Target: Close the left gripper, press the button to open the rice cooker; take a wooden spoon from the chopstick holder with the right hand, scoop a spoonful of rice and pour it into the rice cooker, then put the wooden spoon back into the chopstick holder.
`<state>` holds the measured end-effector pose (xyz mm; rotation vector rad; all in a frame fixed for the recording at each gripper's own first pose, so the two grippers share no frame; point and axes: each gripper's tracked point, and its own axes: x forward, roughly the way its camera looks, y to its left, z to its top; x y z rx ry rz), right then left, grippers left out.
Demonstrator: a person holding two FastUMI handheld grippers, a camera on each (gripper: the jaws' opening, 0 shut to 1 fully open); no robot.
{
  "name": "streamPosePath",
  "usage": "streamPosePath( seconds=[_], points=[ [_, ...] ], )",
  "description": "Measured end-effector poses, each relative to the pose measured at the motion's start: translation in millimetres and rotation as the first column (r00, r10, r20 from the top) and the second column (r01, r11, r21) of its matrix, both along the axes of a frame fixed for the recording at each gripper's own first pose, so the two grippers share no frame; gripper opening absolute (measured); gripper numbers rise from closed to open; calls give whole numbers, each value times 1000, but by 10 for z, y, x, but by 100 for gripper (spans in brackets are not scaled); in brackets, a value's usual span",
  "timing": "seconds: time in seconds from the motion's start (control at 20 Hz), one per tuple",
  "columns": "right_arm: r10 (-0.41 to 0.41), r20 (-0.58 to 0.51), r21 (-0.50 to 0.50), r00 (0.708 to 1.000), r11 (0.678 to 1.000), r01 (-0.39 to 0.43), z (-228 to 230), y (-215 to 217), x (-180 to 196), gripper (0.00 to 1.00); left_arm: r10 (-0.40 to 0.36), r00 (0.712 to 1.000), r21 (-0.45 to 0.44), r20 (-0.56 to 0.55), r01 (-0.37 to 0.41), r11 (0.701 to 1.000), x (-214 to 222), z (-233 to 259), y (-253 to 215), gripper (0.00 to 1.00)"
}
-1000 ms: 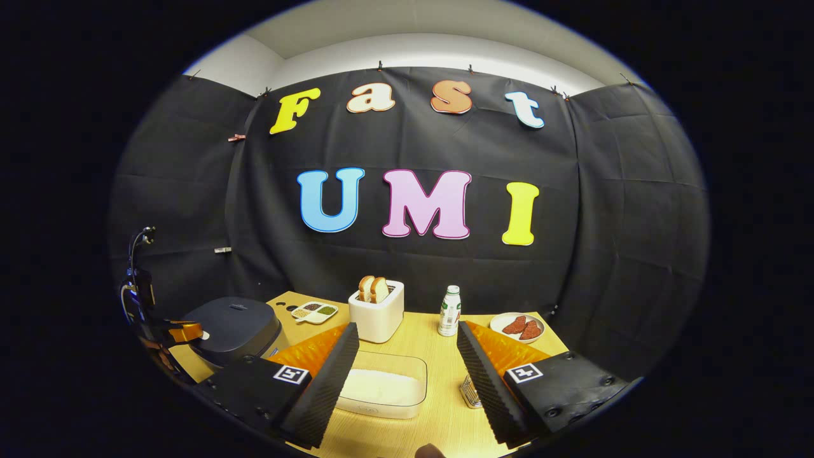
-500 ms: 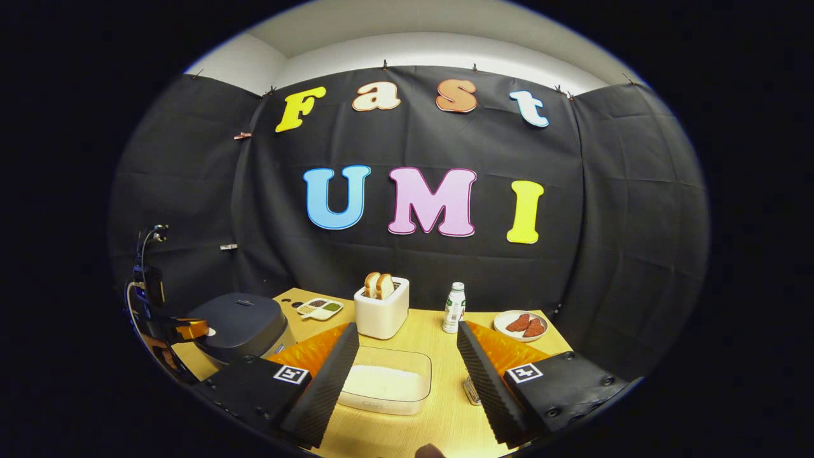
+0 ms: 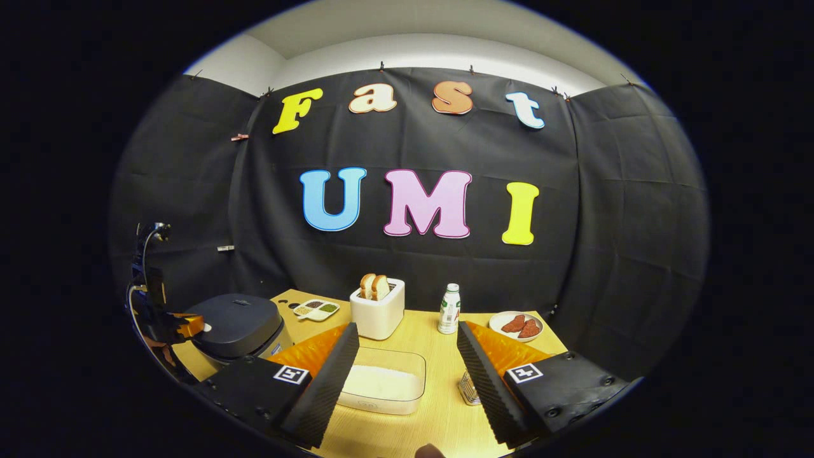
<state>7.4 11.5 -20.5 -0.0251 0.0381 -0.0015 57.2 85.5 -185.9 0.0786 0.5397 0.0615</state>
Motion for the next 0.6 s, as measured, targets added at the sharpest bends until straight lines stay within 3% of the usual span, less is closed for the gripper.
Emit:
streamPosePath(
  seconds=[0.1, 0.25, 0.5, 0.6],
  points=[
    [0, 5, 1, 1000, 1000, 0, 15, -6, -6, 96, -11, 999, 16, 32, 10, 1000, 2, 106, -36, 10],
    [-1, 8, 3, 1000, 1000, 1, 28, -26, -9, 96, -26, 999, 40, 41, 25, 999, -16, 193, -85, 24],
    [-7, 17, 9, 1000, 1000, 7, 63, -101, -31, 96, -29, 993, -22, 116, 32, 999, -46, 503, -193, 38],
    [-8, 16, 9, 1000, 1000, 8, 61, -128, -40, 96, -50, 986, -42, 156, 57, 997, -55, 660, -284, 48]
  ],
)
